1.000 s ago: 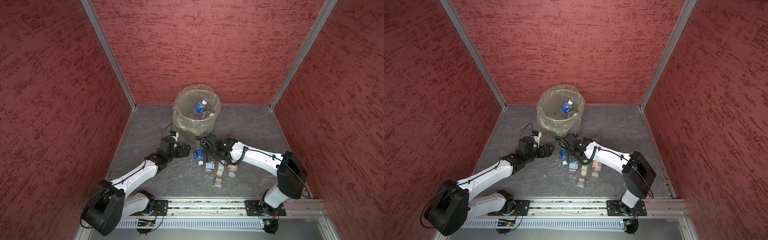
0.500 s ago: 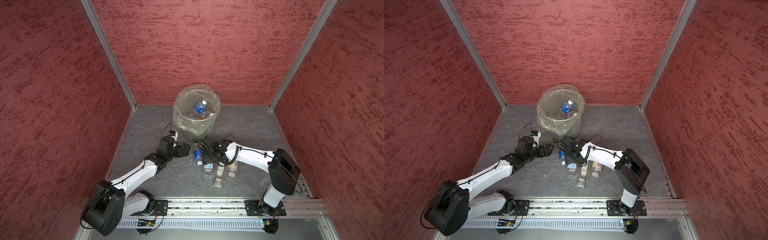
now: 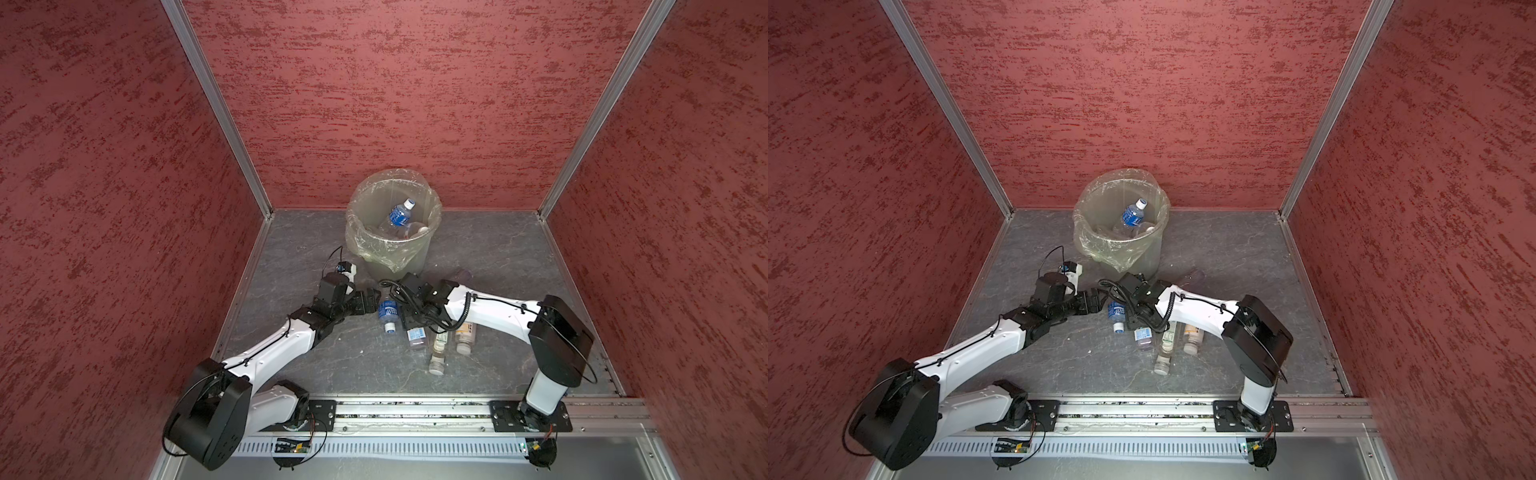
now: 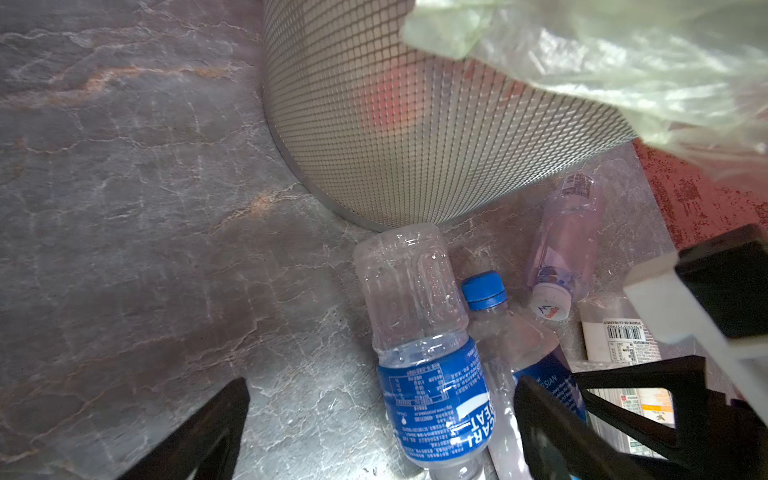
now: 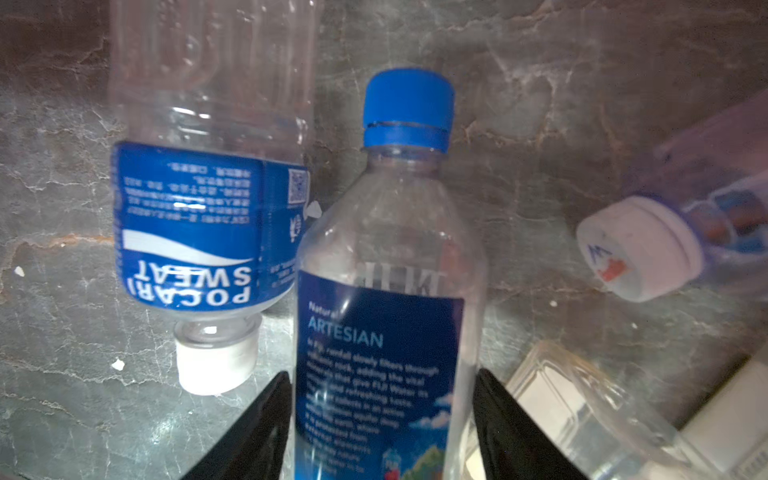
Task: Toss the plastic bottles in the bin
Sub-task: 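Lower the right gripper around the blue-capped Fiji Artesian bottle and close it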
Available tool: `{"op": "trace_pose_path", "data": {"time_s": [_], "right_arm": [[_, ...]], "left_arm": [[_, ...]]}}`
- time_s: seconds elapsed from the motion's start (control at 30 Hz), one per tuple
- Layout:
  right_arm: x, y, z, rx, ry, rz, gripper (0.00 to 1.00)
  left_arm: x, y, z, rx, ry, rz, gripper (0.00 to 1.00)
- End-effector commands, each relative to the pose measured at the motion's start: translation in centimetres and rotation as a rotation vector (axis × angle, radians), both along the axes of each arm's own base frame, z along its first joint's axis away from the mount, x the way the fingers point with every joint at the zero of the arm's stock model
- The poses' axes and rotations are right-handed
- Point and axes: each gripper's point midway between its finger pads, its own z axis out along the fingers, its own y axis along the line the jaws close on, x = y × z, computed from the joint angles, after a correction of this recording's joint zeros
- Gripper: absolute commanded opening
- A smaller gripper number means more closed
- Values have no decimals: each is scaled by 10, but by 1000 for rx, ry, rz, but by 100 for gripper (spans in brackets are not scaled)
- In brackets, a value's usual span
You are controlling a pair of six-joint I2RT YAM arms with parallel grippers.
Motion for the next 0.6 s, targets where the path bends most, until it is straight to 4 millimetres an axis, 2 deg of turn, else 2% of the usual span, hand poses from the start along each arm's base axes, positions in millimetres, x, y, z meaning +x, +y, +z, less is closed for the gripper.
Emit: {"op": "trace_pose_path", "data": {"time_s": [0.0,0.57], "right_arm": [[-6,9,-7,-5,23,28,71],[-12,8,-32,-84,59,67,71]], "left_arm": [[3,0,-1,-11,6,4,100],[6,-1,-11,-7,50,3,99]]}}
